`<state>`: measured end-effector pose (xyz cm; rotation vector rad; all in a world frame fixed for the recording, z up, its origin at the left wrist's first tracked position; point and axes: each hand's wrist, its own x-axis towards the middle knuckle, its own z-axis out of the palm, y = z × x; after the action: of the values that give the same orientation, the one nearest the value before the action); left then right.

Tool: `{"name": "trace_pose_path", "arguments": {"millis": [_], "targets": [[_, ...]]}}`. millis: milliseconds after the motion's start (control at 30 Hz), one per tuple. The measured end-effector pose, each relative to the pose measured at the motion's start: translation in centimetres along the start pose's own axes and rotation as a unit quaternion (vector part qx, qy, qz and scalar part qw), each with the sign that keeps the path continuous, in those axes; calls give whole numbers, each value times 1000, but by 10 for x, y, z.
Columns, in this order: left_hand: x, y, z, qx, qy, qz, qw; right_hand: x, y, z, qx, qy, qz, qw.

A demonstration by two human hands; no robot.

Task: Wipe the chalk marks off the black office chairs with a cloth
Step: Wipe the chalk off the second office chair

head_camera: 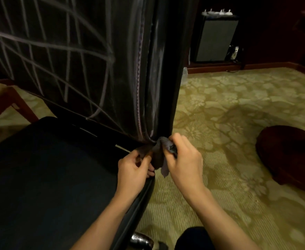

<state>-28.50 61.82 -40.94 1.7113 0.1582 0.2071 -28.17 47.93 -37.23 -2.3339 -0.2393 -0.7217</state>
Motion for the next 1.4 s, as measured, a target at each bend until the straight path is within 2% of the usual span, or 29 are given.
{"name": "trace_pose_path", "arguments": {"millis": [167, 367, 433, 567, 667, 733, 833, 900, 933, 1000, 1100, 1200, 1400], "targets": [[-8, 21, 1, -25, -5, -58, 998, 15, 9, -14, 26, -106, 70, 992], [-47, 103, -10, -61, -30, -143, 987, 41, -24, -77, 21, -132, 101, 986], [-54, 148, -17, -53, -28, -122, 991, 56, -47, -110, 30, -108, 108, 988], [-41, 249, -33, -11, -14, -28, 999, 104, -105, -173, 98, -51, 140, 984], [-23, 319, -45, 23, 14, -5, 1000, 146, -148, -206, 161, -31, 186, 969], [-9, 364, -53, 90, 36, 5, 995, 178, -171, -226, 173, -30, 207, 962], [9, 400, -62, 297, 66, 64, 950, 207, -189, -236, 171, -36, 212, 961], [26, 426, -64, 362, 76, 99, 924, 230, -199, -245, 161, -32, 203, 965], [34, 437, -64, 358, 71, 113, 924, 240, -205, -249, 151, -26, 194, 969], [50, 451, -66, 291, 51, 118, 948, 256, -211, -253, 151, -12, 189, 970], [63, 462, -69, 190, 19, 65, 980, 266, -218, -252, 181, -25, 206, 961], [66, 457, -72, 94, -26, 7, 995, 261, -225, -246, 255, -35, 245, 935], [91, 441, -80, 168, -52, 44, 983, 247, -239, -219, 284, 9, 324, 903]]}}
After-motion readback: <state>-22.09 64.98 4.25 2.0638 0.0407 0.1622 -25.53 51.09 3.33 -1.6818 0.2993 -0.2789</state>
